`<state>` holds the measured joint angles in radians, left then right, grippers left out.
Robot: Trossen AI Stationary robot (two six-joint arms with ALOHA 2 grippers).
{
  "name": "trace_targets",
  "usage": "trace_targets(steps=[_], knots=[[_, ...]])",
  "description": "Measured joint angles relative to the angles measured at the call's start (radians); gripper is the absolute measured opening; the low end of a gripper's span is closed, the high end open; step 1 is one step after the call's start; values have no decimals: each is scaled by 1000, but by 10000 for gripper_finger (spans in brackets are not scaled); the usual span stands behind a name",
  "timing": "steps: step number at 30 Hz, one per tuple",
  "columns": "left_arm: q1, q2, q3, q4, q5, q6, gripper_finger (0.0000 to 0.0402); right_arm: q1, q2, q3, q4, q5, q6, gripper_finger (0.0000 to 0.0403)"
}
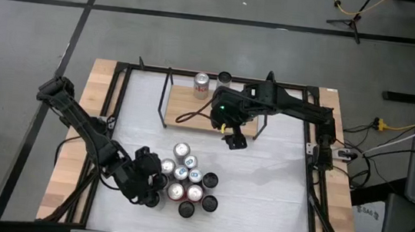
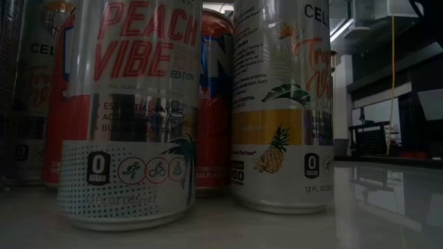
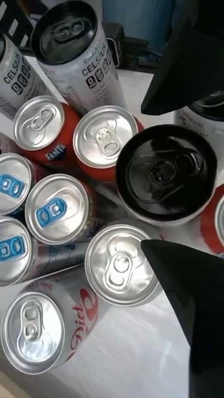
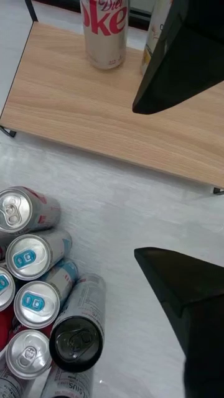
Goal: Place canned beverage on shelf
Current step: Put the white yellow soda can onto the shelf aligned with the other white yellow soda can
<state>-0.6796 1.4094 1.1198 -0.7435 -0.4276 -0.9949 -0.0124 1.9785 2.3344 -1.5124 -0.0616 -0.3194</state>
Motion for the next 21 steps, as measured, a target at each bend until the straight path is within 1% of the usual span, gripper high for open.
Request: trace_targets(steps=[6, 12, 21], knots=[[0, 15, 0, 1, 0, -20, 337, 0, 0, 0, 0, 0, 0, 363], [0, 52, 1, 8, 24, -25, 337, 0, 0, 0, 0, 0, 0, 363], [8, 53, 0, -11, 33, -25, 337, 0, 0, 0, 0, 0, 0, 363]])
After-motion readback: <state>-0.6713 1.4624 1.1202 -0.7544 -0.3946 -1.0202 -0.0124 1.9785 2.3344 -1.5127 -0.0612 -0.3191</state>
